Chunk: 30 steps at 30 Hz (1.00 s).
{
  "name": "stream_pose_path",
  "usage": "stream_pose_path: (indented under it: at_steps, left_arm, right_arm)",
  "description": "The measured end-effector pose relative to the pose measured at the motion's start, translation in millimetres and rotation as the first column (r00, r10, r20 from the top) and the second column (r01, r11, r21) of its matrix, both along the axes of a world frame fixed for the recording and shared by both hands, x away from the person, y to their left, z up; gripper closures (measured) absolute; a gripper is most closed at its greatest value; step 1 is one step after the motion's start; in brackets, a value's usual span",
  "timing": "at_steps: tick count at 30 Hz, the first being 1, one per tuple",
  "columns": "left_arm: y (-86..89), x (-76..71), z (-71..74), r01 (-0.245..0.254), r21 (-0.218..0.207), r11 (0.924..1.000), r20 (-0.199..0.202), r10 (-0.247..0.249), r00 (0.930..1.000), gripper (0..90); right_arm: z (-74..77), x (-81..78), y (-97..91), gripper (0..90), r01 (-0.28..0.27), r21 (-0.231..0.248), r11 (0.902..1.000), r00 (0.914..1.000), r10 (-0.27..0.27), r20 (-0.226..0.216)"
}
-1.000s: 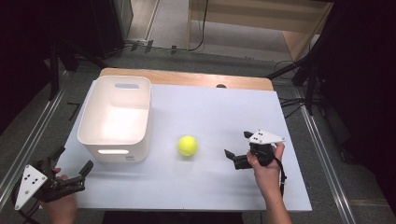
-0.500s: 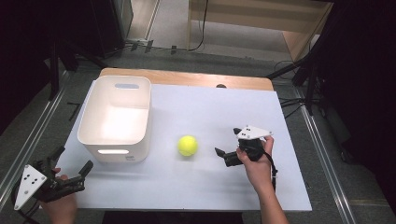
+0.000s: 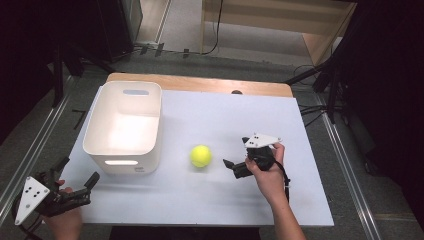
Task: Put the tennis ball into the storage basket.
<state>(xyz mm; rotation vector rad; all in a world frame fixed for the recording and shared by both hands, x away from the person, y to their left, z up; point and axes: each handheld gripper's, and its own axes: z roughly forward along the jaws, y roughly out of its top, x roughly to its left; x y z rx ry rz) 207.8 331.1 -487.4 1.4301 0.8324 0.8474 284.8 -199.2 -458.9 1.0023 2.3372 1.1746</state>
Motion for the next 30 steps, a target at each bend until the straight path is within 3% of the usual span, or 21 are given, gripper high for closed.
stream_pose_path:
  at_steps: [30]
  left_arm:
    - [0.3, 0.4, 0.2, 0.002, -0.001, 1.0, -0.004, -0.002, 1.0, 0.0]
  right_arm:
    - [-1.3, 22.5, 50.1, 0.0, -0.118, -0.058, 0.9913, 0.9909, 0.114, -0.071]
